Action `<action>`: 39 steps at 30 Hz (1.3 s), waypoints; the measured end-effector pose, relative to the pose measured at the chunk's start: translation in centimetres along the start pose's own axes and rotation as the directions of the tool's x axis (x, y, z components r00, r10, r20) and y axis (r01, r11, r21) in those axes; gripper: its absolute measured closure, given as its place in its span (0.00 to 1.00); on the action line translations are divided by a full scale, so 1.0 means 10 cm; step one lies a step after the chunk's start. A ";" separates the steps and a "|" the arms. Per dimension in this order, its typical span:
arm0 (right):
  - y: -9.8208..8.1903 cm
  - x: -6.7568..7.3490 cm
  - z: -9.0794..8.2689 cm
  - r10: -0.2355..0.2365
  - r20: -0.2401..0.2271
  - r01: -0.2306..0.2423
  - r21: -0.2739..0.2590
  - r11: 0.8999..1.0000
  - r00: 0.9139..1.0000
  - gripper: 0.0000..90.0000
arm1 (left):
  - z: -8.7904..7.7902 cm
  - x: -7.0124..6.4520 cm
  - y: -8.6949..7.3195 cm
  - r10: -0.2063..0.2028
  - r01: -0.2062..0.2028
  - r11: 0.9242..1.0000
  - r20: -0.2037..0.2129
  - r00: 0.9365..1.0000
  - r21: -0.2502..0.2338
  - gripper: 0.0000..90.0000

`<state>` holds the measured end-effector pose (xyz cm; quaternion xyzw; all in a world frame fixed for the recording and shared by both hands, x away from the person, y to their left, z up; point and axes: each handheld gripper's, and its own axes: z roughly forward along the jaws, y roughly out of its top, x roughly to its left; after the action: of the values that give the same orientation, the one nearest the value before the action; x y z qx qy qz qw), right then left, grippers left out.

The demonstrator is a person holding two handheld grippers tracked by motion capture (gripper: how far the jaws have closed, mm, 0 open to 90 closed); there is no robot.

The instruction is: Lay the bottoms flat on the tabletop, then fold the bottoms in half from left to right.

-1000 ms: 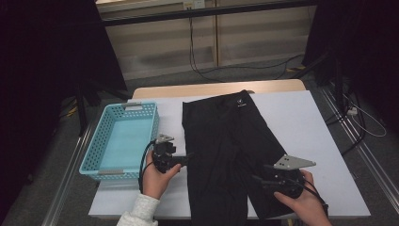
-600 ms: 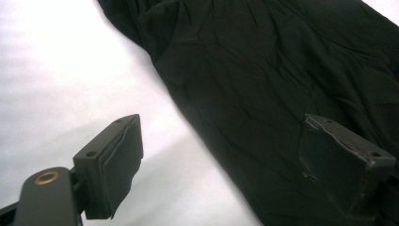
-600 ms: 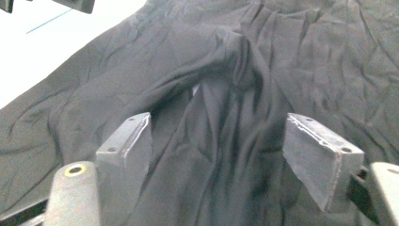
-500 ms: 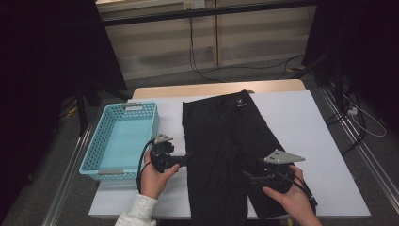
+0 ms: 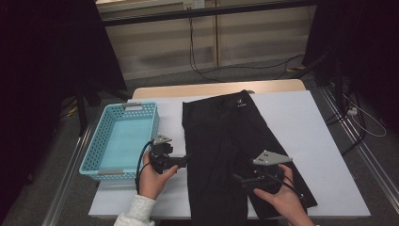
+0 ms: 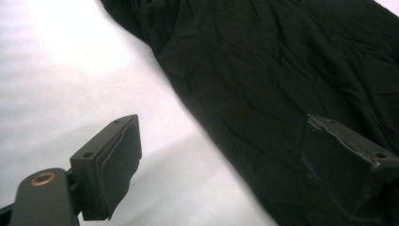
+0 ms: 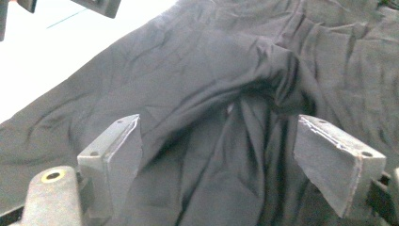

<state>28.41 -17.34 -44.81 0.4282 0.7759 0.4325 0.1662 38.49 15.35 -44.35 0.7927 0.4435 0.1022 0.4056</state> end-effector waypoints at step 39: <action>0.28 0.71 0.68 -0.134 -0.140 0.137 0.008 0.991 0.981 0.27 | 0.03 0.03 -0.02 -0.012 0.012 1.000 -0.003 1.000 -0.019 0.16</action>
<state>30.06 -7.33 -45.56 0.3447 0.8167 0.4420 0.1371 38.72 15.45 -44.73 0.7861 0.4477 0.1051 0.4129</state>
